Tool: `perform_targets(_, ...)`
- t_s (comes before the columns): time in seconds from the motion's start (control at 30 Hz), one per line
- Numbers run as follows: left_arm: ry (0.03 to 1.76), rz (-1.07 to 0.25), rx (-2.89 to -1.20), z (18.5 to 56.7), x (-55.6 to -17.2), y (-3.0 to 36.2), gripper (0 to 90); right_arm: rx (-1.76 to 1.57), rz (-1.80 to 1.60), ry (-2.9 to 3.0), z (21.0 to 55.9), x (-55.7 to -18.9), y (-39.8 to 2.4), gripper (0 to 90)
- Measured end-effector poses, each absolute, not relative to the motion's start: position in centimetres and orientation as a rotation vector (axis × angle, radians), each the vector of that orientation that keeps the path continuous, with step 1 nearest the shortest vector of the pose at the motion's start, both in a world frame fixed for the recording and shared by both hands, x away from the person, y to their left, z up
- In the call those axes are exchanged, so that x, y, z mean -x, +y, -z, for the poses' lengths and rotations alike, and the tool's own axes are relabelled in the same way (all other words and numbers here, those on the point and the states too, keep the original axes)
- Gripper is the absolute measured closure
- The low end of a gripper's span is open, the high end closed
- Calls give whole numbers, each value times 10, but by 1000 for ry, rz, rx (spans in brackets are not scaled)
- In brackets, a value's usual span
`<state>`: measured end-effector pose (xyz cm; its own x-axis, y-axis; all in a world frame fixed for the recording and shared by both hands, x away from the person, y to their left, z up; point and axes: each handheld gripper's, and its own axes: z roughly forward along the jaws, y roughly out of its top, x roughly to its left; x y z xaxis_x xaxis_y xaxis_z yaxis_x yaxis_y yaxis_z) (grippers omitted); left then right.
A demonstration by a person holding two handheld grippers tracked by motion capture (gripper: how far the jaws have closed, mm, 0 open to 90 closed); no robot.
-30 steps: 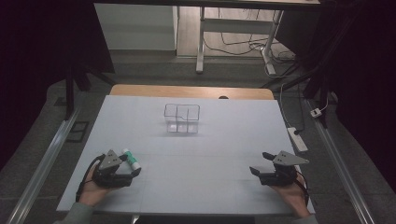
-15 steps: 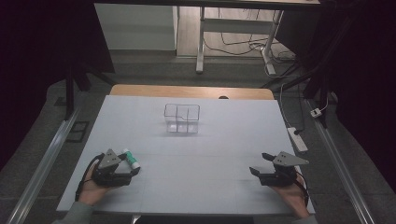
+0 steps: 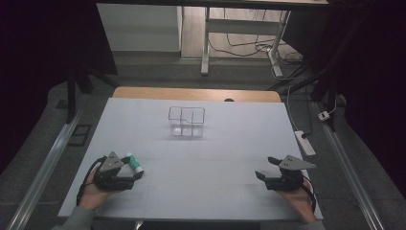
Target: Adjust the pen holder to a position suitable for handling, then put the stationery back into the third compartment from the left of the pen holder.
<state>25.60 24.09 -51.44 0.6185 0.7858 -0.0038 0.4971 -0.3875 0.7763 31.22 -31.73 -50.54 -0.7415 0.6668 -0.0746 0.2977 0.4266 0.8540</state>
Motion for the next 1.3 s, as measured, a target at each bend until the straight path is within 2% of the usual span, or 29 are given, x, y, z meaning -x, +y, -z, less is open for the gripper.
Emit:
perform_targets(0.7, 871, -456, -2149, 494, -258, 241, 268, -797, -1250, 2308, 506, -308, -315, 217)
perform_targets(1.3, 645, -398, -2337, 473, -282, 252, 265, -796, -1228, 2327, 507, -308, -314, 218)
